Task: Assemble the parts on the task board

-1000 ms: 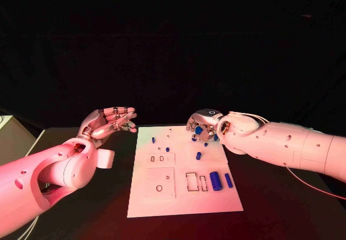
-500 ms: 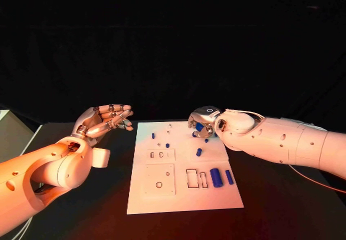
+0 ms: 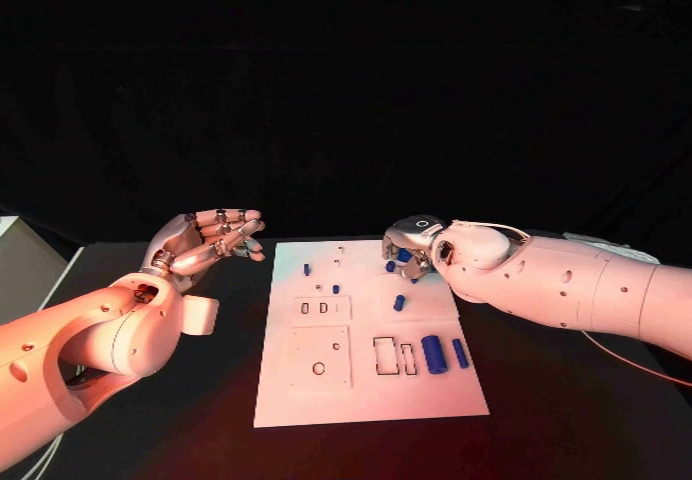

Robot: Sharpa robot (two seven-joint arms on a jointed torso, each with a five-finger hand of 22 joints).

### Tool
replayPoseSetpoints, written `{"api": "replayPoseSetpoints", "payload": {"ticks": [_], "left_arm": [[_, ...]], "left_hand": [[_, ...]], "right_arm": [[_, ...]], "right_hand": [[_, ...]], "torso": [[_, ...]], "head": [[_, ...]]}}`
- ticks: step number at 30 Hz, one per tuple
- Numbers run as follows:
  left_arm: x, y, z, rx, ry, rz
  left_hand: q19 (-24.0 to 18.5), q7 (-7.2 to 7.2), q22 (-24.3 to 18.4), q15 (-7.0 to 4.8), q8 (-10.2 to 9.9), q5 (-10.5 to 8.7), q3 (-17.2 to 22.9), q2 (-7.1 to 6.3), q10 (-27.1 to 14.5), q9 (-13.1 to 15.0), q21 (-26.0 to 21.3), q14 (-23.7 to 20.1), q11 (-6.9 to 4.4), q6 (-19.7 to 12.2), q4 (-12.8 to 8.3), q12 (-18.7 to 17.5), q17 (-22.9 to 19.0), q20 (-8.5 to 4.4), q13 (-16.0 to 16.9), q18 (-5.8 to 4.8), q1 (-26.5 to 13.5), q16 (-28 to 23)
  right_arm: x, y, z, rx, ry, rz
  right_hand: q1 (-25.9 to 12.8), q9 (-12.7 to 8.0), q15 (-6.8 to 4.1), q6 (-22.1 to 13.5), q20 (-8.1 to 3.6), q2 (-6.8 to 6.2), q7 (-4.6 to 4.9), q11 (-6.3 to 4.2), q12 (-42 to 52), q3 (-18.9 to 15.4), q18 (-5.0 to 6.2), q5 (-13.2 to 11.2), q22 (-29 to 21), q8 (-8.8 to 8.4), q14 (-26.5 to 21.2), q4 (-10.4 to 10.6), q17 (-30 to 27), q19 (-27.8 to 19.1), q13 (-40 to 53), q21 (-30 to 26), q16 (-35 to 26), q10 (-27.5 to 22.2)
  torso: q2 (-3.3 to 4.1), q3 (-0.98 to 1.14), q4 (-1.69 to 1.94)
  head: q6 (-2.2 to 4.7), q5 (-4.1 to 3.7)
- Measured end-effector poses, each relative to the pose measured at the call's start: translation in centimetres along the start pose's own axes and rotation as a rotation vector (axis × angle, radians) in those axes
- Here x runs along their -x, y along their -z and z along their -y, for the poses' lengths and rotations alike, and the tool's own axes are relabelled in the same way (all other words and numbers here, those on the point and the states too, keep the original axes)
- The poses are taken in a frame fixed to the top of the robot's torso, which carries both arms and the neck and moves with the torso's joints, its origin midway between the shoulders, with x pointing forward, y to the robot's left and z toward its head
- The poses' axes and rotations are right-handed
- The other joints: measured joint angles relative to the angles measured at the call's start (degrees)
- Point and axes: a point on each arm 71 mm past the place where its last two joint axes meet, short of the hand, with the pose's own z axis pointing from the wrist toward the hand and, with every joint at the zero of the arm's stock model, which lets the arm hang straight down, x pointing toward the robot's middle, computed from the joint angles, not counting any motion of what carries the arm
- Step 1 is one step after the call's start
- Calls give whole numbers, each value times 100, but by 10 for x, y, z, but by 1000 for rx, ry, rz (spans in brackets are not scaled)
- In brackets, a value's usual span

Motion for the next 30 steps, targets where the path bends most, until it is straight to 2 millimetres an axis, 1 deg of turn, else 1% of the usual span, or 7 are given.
{"api": "replayPoseSetpoints", "payload": {"ticks": [10,14,18,21,24,26,30], "left_arm": [[0,0,0,0,-1,0],[1,0,0,0,-1,0],[1,0,0,1,-1,0],[1,0,1,2,-2,0],[1,0,1,3,-2,0],[2,0,1,3,-2,0],[2,0,1,4,-2,0]], "left_hand": [[0,0,15,0,0,0,0,-23,0,0,40,0,0,0,0,0,13,0,0,-1,-23,0],[-20,0,34,0,0,0,12,-23,-22,0,68,0,22,0,-12,0,28,21,0,-2,-23,25],[-41,0,42,20,0,0,16,-22,-22,0,68,-20,22,0,-17,0,34,0,0,-2,-23,25],[-42,0,48,20,0,0,16,-22,-22,0,88,-20,22,0,-17,0,34,0,0,-2,-23,25],[-41,0,48,20,0,0,16,-22,-22,1,88,-20,22,0,-17,0,34,0,1,-2,-23,25],[-41,0,48,20,0,0,16,-22,-22,1,88,-20,22,0,-17,0,34,0,0,-3,-22,25],[-41,0,54,9,0,0,25,-22,-22,1,88,-31,22,0,-25,0,40,0,0,-2,-23,47]], "right_arm": [[-3,-1,1,-6,1,-14],[-3,-2,1,-7,0,-14],[-3,-2,2,-11,-1,-15],[-4,-3,4,-15,-3,-16],[-4,-3,4,-17,-6,-16],[-4,-3,4,-18,-9,-16],[-4,-4,3,-17,-15,-15]], "right_hand": [[0,32,0,0,0,0,0,0,0,-16,0,0,16,0,0,16,0,0,10,19,46,0],[0,47,0,0,0,0,0,0,0,-7,1,1,25,0,0,71,0,0,16,19,46,1],[-64,74,0,0,21,64,0,13,0,10,1,66,58,0,0,135,0,20,16,43,67,13],[-69,84,0,22,21,70,21,0,0,16,1,69,78,0,-1,142,-1,20,16,43,67,44],[-93,100,0,22,21,93,21,19,0,48,1,102,105,29,0,174,-1,20,16,69,102,64],[-81,115,0,37,21,104,31,-7,0,58,1,102,122,29,-1,184,-1,20,19,77,101,97],[-40,160,0,107,0,147,25,-18,0,89,2,102,183,75,-1,215,-1,41,25,112,128,169]], "torso": [[26,-2,12],[37,-6,14],[46,-9,15],[49,-13,18],[54,-16,19],[57,-16,21],[59,-20,23]], "head": [[4,5],[1,-4],[-12,-17],[-20,-18],[-24,-14],[-27,-13],[-30,-8]]}}
